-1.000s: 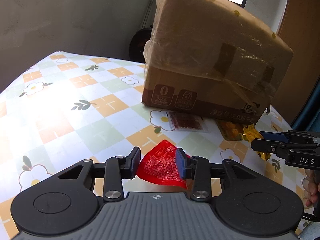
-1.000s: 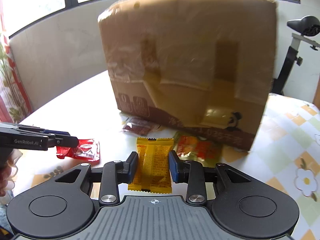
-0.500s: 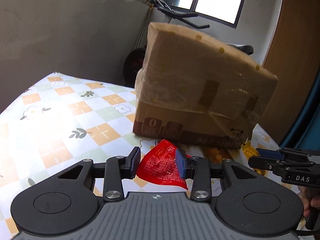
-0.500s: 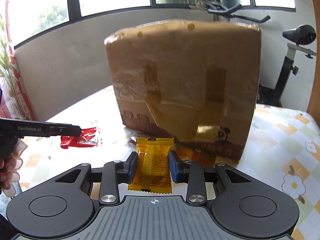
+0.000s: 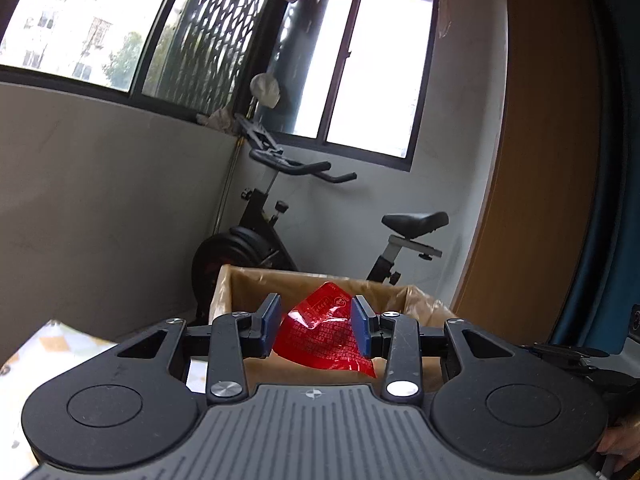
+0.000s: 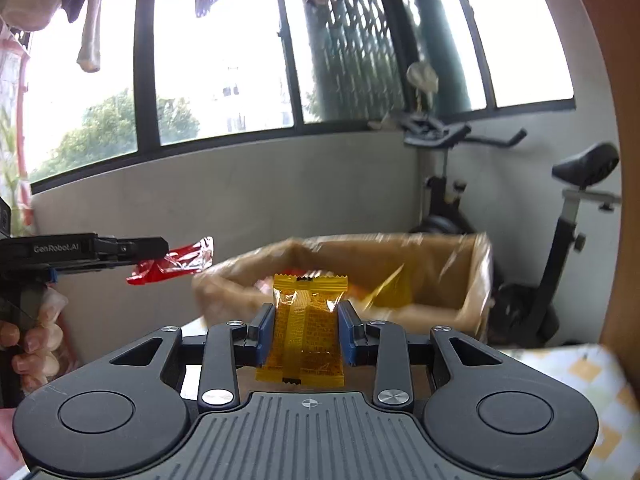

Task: Organize snacks
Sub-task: 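Lift the red wrapper with left tool while right tool carries yellow packet over box, then open both tools over the box to drop the red and yellow packets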

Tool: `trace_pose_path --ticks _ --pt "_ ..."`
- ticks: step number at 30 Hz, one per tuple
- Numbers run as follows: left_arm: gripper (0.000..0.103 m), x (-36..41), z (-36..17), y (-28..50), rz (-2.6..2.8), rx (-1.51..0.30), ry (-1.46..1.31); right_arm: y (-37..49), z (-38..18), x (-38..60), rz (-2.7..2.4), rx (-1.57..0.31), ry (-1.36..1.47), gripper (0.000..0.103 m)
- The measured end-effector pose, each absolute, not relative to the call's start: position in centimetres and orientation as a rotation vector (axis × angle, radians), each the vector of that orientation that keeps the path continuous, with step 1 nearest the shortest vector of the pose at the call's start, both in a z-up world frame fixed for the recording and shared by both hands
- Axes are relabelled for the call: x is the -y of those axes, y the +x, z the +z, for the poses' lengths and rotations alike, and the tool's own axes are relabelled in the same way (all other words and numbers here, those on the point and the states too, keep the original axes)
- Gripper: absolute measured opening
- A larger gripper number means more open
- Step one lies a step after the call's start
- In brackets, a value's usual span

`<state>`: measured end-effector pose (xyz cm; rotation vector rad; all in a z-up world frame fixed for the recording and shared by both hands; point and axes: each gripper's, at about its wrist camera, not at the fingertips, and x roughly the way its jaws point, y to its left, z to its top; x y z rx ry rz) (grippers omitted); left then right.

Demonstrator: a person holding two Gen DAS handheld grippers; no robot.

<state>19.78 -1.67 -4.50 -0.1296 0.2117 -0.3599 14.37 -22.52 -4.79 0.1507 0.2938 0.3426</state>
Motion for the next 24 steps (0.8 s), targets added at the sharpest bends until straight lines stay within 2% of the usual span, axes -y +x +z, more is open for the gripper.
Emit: trace_pose_path --ticks 8,16,18,20,24 --pt "0.04 5.9 -4.8 27.4 -0.365 -0.29 -0.104 22.7 -5.2 24.6 0.223 -0.384 0.141 0.031" --pt "0.043 6.0 -6.2 29.4 -0.363 -0.363 -0.068 24.1 -7.7 24.6 0.161 -0.456 0.139 0.034" --pt "0.063 5.6 -6.4 28.9 -0.366 -0.358 -0.066 23.4 -7.7 24.6 0.166 -0.44 0.14 0.04" --pt "0.072 5.2 -6.5 28.2 -0.354 -0.349 -0.069 22.7 -7.5 24.5 0.17 -0.424 0.127 0.047" --pt "0.077 4.4 -6.2 27.0 -0.361 -0.33 -0.072 20.3 -6.8 24.0 0.191 -0.374 0.095 0.055"
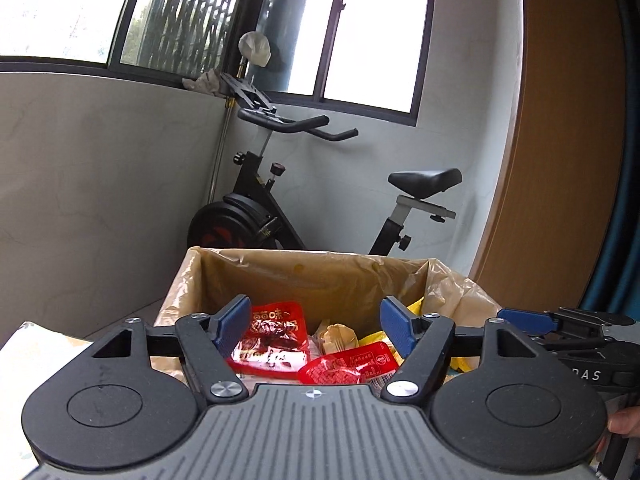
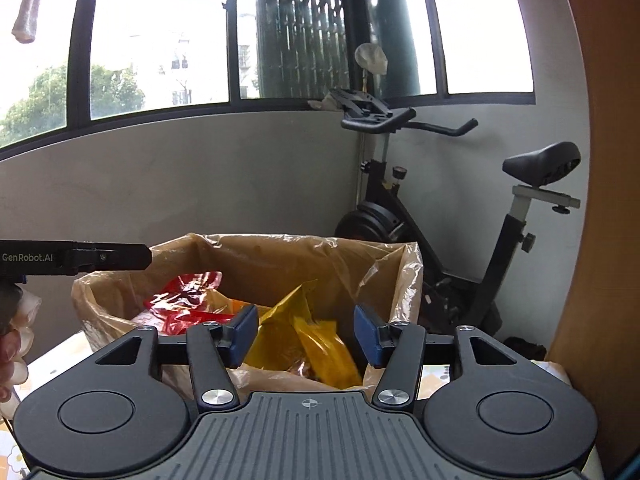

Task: Organize snacks
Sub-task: 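Open both tools over the box to drop the red and yellow packets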

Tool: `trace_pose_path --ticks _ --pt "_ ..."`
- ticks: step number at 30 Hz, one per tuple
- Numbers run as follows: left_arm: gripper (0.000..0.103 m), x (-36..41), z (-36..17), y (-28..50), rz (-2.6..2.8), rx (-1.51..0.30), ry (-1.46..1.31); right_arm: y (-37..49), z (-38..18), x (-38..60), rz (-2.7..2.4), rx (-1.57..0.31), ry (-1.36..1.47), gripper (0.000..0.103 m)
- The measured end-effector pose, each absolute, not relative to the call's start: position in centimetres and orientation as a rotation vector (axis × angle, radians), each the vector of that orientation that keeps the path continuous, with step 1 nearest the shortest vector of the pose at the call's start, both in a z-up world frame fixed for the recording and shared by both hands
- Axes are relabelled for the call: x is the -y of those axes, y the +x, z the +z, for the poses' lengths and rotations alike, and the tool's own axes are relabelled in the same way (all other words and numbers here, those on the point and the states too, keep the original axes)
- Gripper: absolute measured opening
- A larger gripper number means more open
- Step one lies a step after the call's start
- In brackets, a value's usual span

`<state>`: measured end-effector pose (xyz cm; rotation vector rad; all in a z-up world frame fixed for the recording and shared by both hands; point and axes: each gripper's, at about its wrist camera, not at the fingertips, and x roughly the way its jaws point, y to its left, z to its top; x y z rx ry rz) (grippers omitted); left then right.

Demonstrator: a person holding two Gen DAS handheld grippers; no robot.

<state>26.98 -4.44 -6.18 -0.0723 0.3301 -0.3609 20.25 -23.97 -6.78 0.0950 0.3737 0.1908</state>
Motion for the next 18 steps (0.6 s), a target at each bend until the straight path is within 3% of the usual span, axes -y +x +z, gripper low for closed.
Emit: trace_pose_path --ticks 7,18 --pt "0.08 2.1 -6.6 23.3 -0.399 -0.326 -0.071 15.8 -6.9 23.4 0.215 -0.338 0.116 0.056" --pt "0.08 -1.2 -11.7 19.1 -0.35 -0.428 -0.096 10.0 -10.8 23.0 0.181 -0.379 0.123 0.057"
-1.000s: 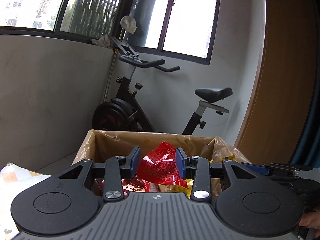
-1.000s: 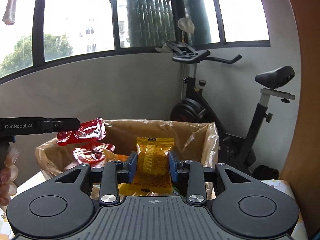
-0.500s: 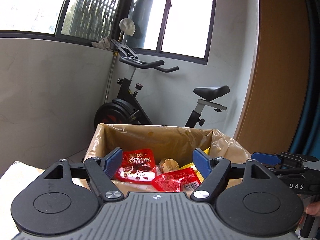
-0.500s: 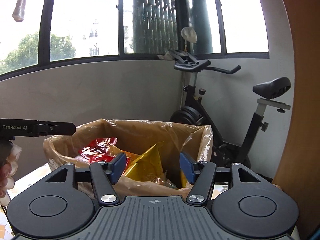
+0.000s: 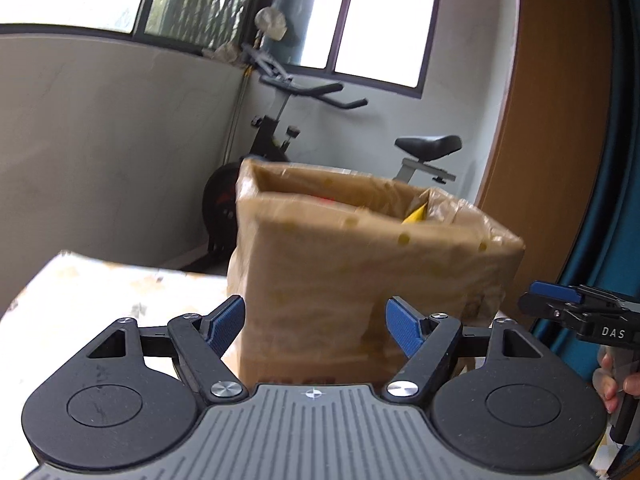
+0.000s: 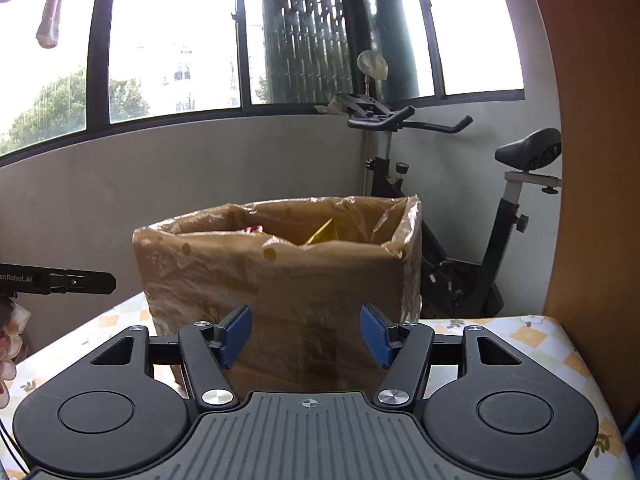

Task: Organize snacks
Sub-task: 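Open both tools over the box to drop the red and yellow packets, then move both tools back down to the snacks in front of the box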

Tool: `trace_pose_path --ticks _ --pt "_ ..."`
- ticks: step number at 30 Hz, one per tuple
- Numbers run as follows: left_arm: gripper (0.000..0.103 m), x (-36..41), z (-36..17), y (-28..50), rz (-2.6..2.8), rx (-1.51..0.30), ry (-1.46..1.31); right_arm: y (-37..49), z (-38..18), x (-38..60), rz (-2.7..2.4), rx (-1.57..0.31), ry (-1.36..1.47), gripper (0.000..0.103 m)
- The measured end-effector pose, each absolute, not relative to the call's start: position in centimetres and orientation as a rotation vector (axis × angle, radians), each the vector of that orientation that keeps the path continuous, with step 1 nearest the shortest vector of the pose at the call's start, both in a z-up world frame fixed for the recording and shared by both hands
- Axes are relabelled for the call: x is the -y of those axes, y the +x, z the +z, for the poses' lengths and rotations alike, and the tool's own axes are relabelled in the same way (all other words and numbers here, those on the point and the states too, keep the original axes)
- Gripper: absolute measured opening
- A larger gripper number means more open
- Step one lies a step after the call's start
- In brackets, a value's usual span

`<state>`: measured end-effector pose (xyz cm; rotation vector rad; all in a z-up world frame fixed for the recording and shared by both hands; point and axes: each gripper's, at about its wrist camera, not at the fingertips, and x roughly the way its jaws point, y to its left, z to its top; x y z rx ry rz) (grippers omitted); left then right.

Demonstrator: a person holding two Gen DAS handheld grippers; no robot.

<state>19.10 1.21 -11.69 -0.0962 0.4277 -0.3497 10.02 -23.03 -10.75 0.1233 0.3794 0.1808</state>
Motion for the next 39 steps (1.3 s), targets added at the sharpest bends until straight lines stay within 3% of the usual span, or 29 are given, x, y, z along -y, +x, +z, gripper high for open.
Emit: trace_pose_path --ticks 13,20,29,31,33,36,39 --pt "0.078 -1.6 -17.1 19.2 -0.279 -0.567 -0.138 10.1 -18.4 22.8 0.16 -0.609 0.169 0.057" --pt "0.078 -2.4 -18.8 18.7 -0.243 -0.593 -0.146 14.5 -22.1 19.8 0.158 -0.745 0.148 0.071" --pt "0.078 -3.6 -20.1 18.2 -0.205 -0.625 -0.18 18.6 -24.2 15.4 0.093 -0.799 0.061 0.071" --pt "0.078 -3.7 -20.2 18.2 -0.203 -0.628 -0.186 18.8 -24.4 15.2 0.084 -0.797 0.063 0.066" --pt "0.078 -3.7 -20.4 18.3 -0.204 -0.633 -0.187 18.5 -24.4 15.2 0.099 -0.789 0.047 0.041" --pt "0.078 -3.2 -20.7 18.7 -0.212 -0.646 -0.181 18.1 -24.2 15.8 0.136 -0.792 0.047 0.03" --pt "0.078 -2.6 -21.0 19.0 -0.224 -0.653 -0.173 17.3 -24.2 16.0 0.183 -0.795 0.037 0.027"
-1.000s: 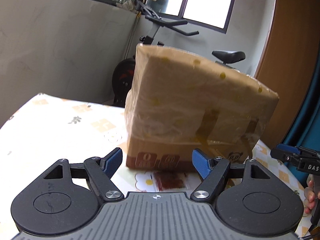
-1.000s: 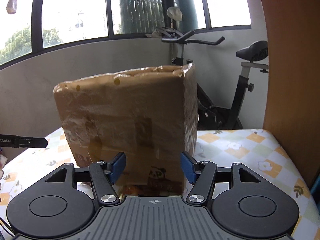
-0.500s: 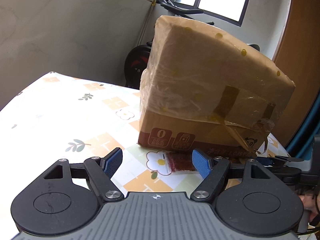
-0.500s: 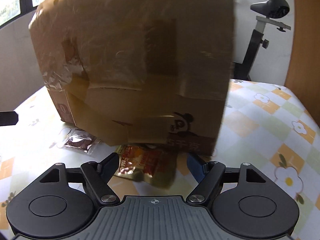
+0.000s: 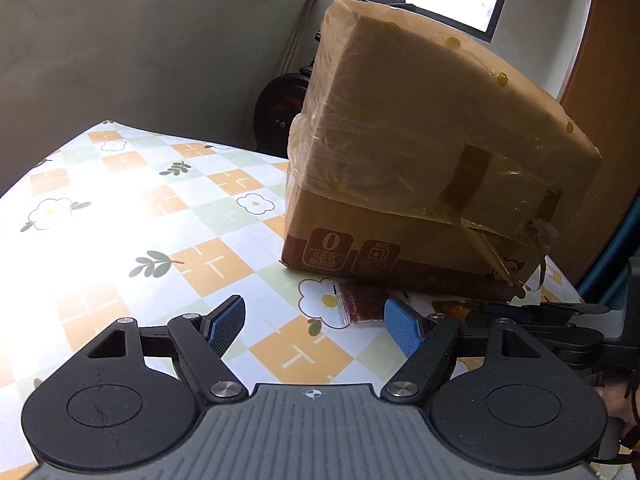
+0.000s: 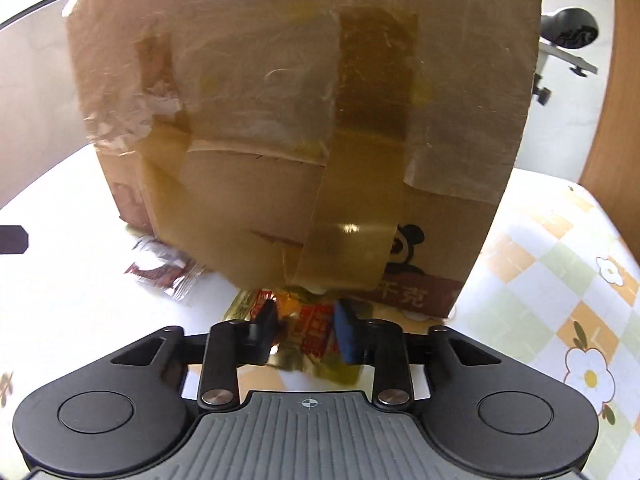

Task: Organize snacks
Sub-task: 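Move both tools back down to the snacks in front of the box, then grasp the small clear red-filled sachet with left tool while right tool grasps gold pouch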

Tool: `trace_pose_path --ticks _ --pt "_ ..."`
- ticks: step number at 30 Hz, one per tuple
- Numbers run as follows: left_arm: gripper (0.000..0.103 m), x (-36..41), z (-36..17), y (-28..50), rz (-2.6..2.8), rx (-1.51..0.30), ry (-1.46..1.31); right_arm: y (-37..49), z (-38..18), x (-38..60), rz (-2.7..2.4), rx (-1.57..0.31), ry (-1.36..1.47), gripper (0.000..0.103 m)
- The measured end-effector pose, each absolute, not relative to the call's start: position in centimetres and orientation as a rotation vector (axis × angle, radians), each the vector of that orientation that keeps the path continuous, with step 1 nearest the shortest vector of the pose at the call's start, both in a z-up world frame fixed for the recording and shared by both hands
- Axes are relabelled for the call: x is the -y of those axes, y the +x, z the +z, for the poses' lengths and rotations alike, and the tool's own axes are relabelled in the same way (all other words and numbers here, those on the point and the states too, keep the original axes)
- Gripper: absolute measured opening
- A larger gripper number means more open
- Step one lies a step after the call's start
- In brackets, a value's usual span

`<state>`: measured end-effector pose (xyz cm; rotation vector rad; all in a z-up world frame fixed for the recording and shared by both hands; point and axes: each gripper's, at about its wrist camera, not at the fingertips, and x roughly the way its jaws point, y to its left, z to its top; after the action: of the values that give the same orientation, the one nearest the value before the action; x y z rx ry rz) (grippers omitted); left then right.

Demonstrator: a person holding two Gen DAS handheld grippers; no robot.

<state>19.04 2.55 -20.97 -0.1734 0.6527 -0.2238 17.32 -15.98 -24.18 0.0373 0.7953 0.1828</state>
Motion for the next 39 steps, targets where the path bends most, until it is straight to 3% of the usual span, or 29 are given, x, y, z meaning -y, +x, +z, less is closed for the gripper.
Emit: trace_pose_path --ticks 28,31,33,36,39 --pt "0.077 6.7 -25.0 27.2 -0.209 -0.766 -0.061 13.6 -24.2 18.4 0.22 -0.744 0.116 0.034" --pt "0.063 7.0 -25.3 27.0 -0.198 -0.747 -0.033 13.5 -24.2 18.4 0.221 -0.744 0.119 0.034" --pt "0.043 7.2 -25.4 26.7 -0.195 -0.739 0.015 13.6 -24.2 18.5 0.223 -0.744 0.122 0.035" --pt "0.029 6.2 -25.3 26.4 -0.212 -0.745 -0.011 13.6 -24.2 18.5 0.225 -0.745 0.122 0.035" --pt "0.026 5.9 -25.5 25.8 -0.231 -0.749 -0.002 13.6 -24.2 18.5 0.225 -0.745 0.123 0.035"
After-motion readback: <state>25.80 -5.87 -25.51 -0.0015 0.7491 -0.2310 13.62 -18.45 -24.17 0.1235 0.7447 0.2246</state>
